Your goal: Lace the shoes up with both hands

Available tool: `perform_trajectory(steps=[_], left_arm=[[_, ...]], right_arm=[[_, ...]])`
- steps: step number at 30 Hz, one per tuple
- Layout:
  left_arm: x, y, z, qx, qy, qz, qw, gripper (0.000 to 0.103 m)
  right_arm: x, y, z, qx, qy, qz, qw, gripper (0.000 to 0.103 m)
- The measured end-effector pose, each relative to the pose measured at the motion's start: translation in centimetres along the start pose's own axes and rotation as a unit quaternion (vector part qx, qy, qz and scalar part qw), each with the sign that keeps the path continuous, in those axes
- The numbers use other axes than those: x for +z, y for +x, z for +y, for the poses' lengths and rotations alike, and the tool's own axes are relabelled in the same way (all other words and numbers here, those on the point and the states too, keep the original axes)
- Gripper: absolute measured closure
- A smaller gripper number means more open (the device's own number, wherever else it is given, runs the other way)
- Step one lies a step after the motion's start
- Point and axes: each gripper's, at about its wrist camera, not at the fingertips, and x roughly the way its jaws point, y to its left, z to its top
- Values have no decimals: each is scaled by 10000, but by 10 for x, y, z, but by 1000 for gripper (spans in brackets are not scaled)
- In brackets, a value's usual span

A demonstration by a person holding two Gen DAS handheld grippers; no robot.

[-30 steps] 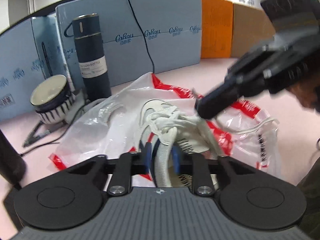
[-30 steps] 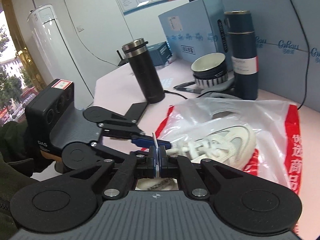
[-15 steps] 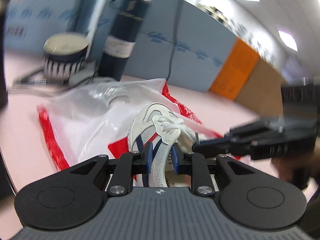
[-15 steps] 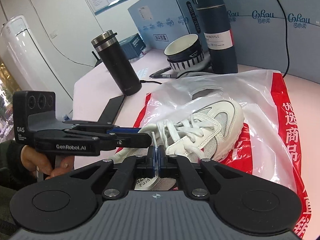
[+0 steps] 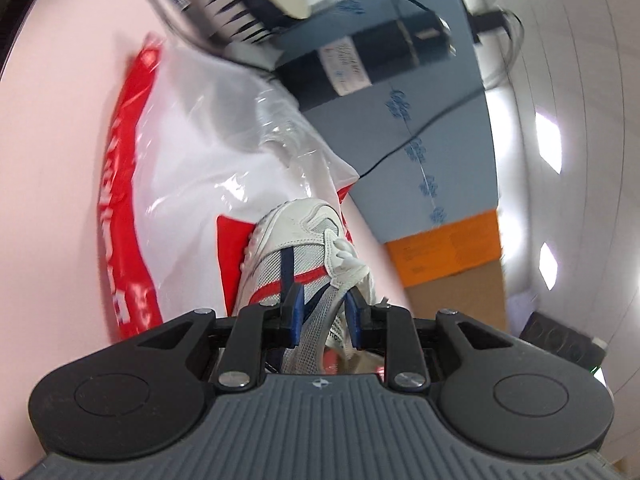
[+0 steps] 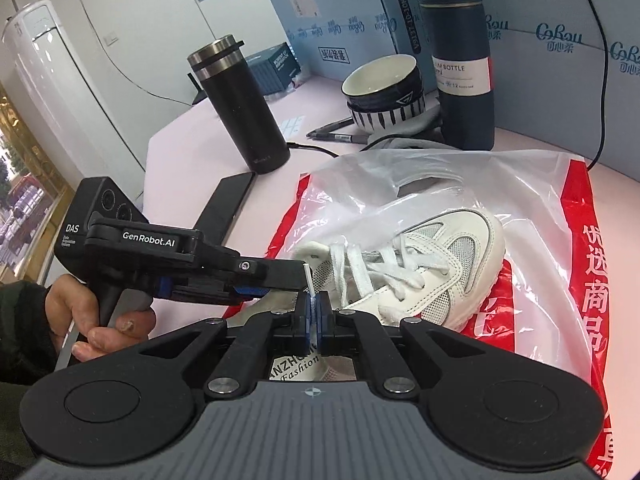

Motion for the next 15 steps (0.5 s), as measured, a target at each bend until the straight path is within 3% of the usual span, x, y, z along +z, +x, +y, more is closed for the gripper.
perform_trajectory(steps=[15], left_arm=[[-3,-2,5,-41,-141,26,9999,82]], right_arm=[[11,16,-12,130,400,333,9986,101]])
